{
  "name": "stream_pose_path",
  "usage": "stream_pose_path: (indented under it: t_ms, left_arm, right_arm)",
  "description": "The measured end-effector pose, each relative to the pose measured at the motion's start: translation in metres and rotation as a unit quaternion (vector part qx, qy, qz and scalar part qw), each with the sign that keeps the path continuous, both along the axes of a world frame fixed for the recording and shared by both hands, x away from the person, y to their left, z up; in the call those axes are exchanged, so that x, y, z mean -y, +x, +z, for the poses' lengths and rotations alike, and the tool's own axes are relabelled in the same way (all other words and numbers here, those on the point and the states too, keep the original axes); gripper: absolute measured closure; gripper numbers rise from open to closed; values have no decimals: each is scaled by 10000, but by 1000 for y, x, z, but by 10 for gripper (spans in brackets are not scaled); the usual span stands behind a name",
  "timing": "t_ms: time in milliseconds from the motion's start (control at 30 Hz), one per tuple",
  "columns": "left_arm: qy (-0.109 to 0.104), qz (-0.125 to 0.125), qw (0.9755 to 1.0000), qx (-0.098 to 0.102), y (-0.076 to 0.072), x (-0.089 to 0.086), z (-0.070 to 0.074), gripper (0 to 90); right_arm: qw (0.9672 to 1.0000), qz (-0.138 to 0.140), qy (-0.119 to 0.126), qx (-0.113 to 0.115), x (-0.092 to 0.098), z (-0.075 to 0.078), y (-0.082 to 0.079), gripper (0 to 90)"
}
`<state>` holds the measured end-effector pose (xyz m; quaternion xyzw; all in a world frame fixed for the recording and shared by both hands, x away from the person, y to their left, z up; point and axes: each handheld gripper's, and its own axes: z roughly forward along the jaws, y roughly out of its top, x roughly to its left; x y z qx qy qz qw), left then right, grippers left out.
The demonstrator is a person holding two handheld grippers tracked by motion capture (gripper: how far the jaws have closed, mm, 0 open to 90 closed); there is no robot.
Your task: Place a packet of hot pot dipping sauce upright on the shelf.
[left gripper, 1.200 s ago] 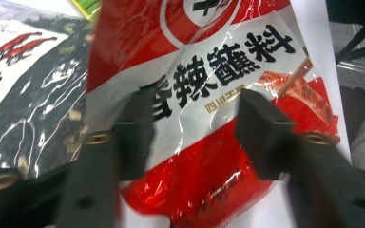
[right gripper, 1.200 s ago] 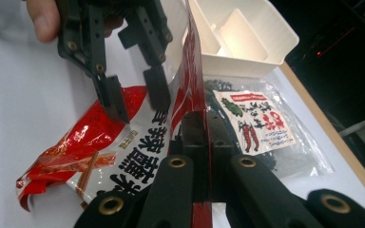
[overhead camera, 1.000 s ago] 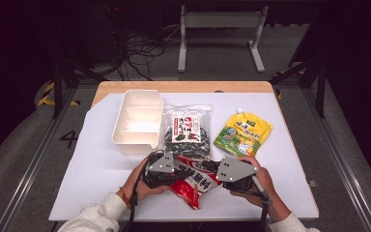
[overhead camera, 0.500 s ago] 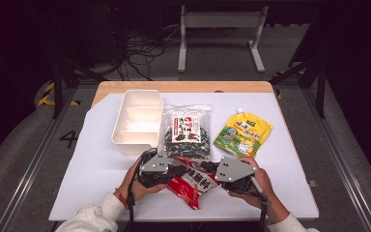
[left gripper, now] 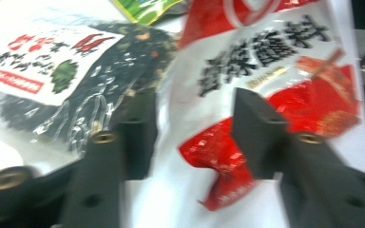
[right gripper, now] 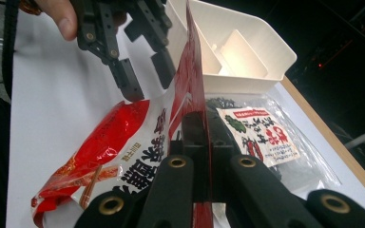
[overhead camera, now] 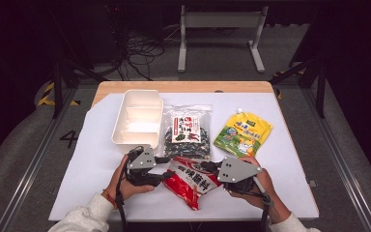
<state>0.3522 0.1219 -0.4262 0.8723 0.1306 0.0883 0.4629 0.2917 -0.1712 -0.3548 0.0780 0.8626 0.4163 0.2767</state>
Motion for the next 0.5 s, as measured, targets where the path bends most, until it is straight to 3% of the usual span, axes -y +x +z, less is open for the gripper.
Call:
stream_pose_path:
  t_ms: [133, 300, 367, 500]
  left_arm:
    - [14, 115, 9999, -43, 2, 4, -2, 389]
    - [-1, -74, 9995, -323, 7, 14, -7, 341]
    - [-22, -161, 9989, -429, 10, 19, -10, 377]
    - [-195, -418, 9974, -548, 12, 24, -12, 536]
  right_arm:
    - [10000, 62, 28, 30, -2, 1, 0, 900]
    - [9998, 155, 107, 75, -5, 4, -1, 900]
    - [9997, 204, 120, 106, -9, 4, -1, 900]
    - [9995, 254, 102, 169, -17, 4, -1, 900]
